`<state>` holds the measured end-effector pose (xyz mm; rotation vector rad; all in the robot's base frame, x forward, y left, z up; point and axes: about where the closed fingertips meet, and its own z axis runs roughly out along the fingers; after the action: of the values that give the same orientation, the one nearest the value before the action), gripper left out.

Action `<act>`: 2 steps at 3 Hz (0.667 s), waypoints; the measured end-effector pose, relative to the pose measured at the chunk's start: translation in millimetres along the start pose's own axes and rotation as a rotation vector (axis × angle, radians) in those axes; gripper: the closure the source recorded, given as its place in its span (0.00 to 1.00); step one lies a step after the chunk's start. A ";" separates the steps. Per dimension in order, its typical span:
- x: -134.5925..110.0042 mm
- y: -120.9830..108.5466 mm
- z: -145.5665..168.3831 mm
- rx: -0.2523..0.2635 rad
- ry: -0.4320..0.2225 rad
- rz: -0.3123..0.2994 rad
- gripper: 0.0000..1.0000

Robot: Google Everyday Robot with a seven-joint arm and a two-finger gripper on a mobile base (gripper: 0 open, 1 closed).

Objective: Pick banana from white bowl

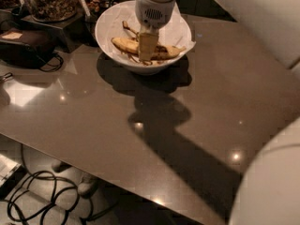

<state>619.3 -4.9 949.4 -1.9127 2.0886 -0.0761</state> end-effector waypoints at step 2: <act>19.8 70.1 -30.8 -0.035 0.011 0.128 1.00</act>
Offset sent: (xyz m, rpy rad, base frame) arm -0.1210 -0.0288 0.0111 0.0255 0.1077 -0.2029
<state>542.5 -21.8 957.9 -1.7959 2.2282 -0.0219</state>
